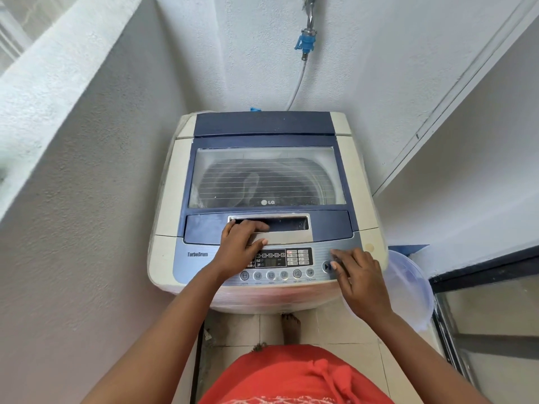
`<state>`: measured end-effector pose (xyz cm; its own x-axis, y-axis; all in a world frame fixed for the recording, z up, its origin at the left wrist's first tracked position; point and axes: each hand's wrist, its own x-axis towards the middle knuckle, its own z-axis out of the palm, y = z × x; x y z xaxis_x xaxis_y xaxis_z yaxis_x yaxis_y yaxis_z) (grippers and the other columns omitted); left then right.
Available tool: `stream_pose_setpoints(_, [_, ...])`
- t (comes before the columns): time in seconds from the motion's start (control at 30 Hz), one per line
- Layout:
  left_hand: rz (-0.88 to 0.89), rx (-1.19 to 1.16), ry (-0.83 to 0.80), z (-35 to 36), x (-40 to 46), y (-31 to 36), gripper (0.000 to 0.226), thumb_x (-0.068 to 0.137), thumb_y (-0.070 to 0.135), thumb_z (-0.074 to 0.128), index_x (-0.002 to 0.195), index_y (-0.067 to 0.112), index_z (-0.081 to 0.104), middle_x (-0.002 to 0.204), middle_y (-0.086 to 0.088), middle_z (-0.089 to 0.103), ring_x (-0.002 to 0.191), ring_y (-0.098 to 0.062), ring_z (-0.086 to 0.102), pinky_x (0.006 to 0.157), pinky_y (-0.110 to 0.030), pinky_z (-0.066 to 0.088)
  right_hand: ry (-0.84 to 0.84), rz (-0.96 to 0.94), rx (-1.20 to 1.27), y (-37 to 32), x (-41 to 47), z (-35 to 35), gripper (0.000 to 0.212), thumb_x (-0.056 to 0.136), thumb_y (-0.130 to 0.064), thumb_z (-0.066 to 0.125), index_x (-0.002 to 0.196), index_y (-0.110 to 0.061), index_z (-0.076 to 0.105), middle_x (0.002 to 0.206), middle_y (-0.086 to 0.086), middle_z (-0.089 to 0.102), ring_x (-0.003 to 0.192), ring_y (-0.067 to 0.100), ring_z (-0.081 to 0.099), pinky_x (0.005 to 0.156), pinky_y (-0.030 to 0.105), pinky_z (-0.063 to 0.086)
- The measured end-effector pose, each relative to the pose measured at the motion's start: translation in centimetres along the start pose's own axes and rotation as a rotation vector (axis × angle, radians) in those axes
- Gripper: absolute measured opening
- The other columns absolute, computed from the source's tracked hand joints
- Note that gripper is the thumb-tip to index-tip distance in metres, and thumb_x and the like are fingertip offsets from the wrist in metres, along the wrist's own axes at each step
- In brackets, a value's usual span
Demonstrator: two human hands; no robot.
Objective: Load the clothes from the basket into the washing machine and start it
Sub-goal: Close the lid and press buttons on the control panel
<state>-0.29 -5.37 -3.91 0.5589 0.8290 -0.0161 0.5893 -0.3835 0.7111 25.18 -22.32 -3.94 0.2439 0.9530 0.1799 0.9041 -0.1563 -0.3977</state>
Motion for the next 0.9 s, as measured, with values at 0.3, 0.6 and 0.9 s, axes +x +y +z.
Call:
stream_pose_setpoints(0.3, [-0.132, -0.718, 0.134, -0.4, -2.9, 3.3, 0.041, 0.102, 0.033, 0.043, 0.100, 0.008, 0.074, 0.103, -0.009, 0.074, 0.102, -0.024, 0.070, 0.096, -0.041, 0.052, -0.123, 0.052, 0.730, -7.9, 4.6, 1.4, 0.043, 0.101, -0.044, 0.036, 0.116, -0.017, 0.066, 0.109, -0.008, 0.065, 0.107, 0.006, 0.060, 0.094, 0.022, 0.046])
stream_pose_setpoints(0.6, [-0.249, -0.932, 0.208, 1.6, -2.5, 5.3, 0.080, 0.100, 0.055, 0.020, 0.096, -0.002, 0.075, 0.096, -0.014, 0.077, 0.099, -0.027, 0.072, 0.094, -0.035, 0.054, -0.109, 0.329, 1.165, -10.2, 6.0, 3.8, 0.059, 0.103, -0.040, 0.025, 0.104, -0.008, 0.074, 0.101, 0.007, 0.076, 0.103, 0.020, 0.070, 0.095, 0.030, 0.052])
stream_pose_setpoints(0.9, [-0.219, -0.855, 0.254, 2.9, -2.3, 4.4, 0.083, 0.098, 0.056, 0.013, 0.092, 0.005, 0.078, 0.093, -0.009, 0.078, 0.097, -0.023, 0.072, 0.095, -0.037, 0.053, -0.097, 0.272, 1.209, -9.1, 6.2, 4.8, 0.053, 0.103, -0.030, 0.027, 0.101, -0.006, 0.074, 0.102, 0.009, 0.076, 0.104, 0.024, 0.070, 0.093, 0.029, 0.052])
